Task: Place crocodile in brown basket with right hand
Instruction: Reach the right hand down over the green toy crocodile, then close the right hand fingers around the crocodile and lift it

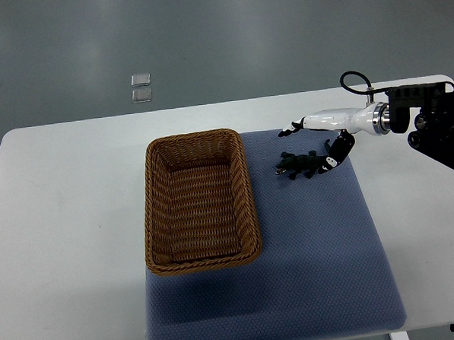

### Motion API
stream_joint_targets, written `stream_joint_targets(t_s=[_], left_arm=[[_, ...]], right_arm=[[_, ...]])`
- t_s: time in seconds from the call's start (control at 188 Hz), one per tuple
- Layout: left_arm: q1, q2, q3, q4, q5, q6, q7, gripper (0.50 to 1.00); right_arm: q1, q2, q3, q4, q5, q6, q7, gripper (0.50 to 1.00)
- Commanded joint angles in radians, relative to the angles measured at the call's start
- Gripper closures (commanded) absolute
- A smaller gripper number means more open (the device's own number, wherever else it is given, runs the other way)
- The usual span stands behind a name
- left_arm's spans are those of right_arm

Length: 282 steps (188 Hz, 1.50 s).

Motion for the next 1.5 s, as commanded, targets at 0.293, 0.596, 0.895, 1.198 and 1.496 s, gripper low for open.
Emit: stream_joint_targets(t_s=[0.293,0.596,0.895,1.198,1.496], left_arm=[[0.0,0.0,0.0,0.0,0.0,0.0,0.0,0.5],[0.0,0.0,0.0,0.0,0.0,0.0,0.0,0.5],[0.0,0.0,0.0,0.0,0.0,0.0,0.0,0.5],[0.0,0.0,0.001,0.0,0.0,0.0,0.0,0.5],[0.0,0.0,0.001,0.0,0.0,0.0,0.0,0.5]], right_arm=[[0.038,0.035,-0.142,-0.001,-0.003,-0.106,-0.002,0.585],[0.07,0.037,-0.274,-0.011,-0.004,-0.196,0.001,0.589],[0.072,0.049,-0.29,-0.015,-0.023,-0.198,0.001,0.644],[0.083,0.05,-0.299,-0.015,-0.043,-0.199,-0.002,0.668],[0.083,0.072,-0.308,-0.055,-0.044,-0.205,-0.003,0.671]])
